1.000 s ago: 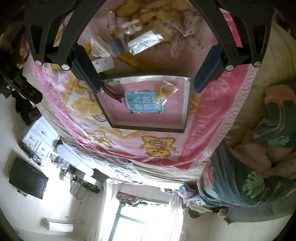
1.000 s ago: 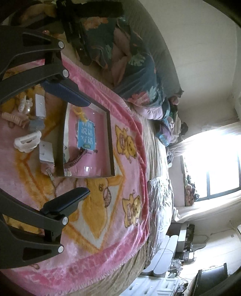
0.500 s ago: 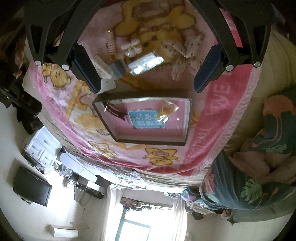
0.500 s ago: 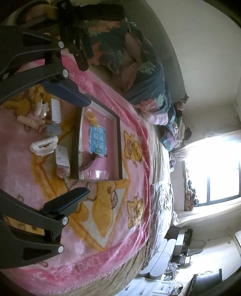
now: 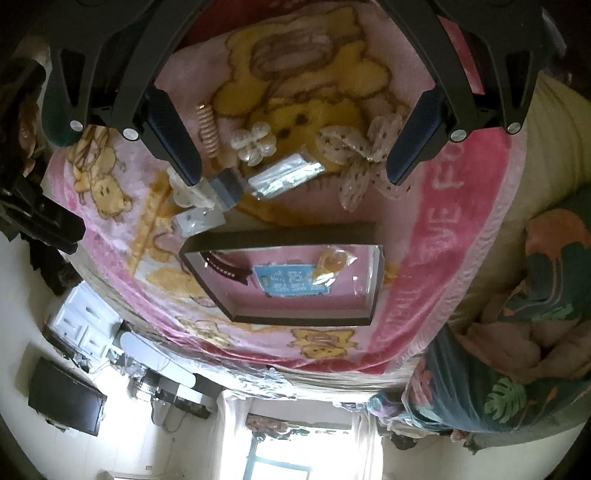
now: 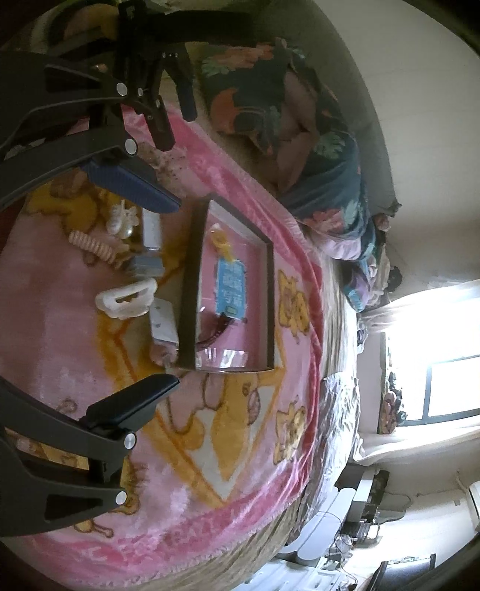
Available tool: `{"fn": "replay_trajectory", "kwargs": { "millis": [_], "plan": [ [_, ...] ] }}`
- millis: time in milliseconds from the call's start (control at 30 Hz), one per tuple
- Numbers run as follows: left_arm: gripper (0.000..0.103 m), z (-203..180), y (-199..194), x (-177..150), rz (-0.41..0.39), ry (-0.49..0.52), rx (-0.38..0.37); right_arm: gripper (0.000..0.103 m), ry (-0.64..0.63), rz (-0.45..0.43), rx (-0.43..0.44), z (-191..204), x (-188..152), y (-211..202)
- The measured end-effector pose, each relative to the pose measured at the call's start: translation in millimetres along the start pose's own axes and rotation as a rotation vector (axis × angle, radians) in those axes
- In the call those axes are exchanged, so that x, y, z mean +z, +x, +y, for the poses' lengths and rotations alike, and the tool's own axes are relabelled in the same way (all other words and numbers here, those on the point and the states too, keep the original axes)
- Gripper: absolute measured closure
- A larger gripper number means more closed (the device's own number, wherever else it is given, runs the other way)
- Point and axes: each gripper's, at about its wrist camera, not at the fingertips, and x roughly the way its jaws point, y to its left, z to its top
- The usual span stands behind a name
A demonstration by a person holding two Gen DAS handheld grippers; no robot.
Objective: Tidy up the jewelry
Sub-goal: 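Withdraw both tools back toward the remaining jewelry, then grasp the pearl flower clip with left tool while right tool grasps white claw clip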
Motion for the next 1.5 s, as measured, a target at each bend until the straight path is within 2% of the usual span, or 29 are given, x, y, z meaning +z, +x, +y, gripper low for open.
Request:
{"fn": "replay_trajectory", "kwargs": {
  "millis": [333, 667, 1033, 1100, 1167, 1367, 1433, 1500],
  "plan": [
    [0.009, 3.2, 9.5, -20.1, 0.059, -0.001, -0.013, 0.015, -0.033, 0.08, -0.002, 8.1, -25.3, 10.7],
    [0.009, 0.4, 17.4, -40.9, 0.119, 0.039, -0.016, 0.015, -0.04, 0.126, -0.013, 6.3, -40.7, 20.1],
    [0.01, -15.7, 41.0, -58.7, 0.184, 0.091, -0.055, 0.015, -0.034, 0.161, -0.016, -4.1, -48.0, 37.7],
    [0.011, -18.8, 47.7, -59.7, 0.195, 0.098, -0.065, 0.015, -0.037, 0.178, -0.022, -7.2, -50.1, 46.8],
    [0.02, -21.4, 56.2, -60.8, 0.205, 0.103, -0.078, 0.015, -0.046, 0.191, -0.027, -8.9, -52.6, 55.5],
    [0.029, -25.7, 78.7, -60.5, 0.227, 0.122, -0.073, 0.016, -0.078, 0.256, -0.028, -13.2, -55.3, 90.8],
    [0.034, -25.5, 85.8, -59.8, 0.234, 0.119, -0.075, 0.018, -0.088, 0.28, -0.031, -14.2, -55.1, 104.4],
    [0.039, -25.3, 92.1, -58.4, 0.234, 0.117, -0.068, 0.025, -0.104, 0.304, -0.018, -13.8, -54.5, 119.7]
  ]
}}
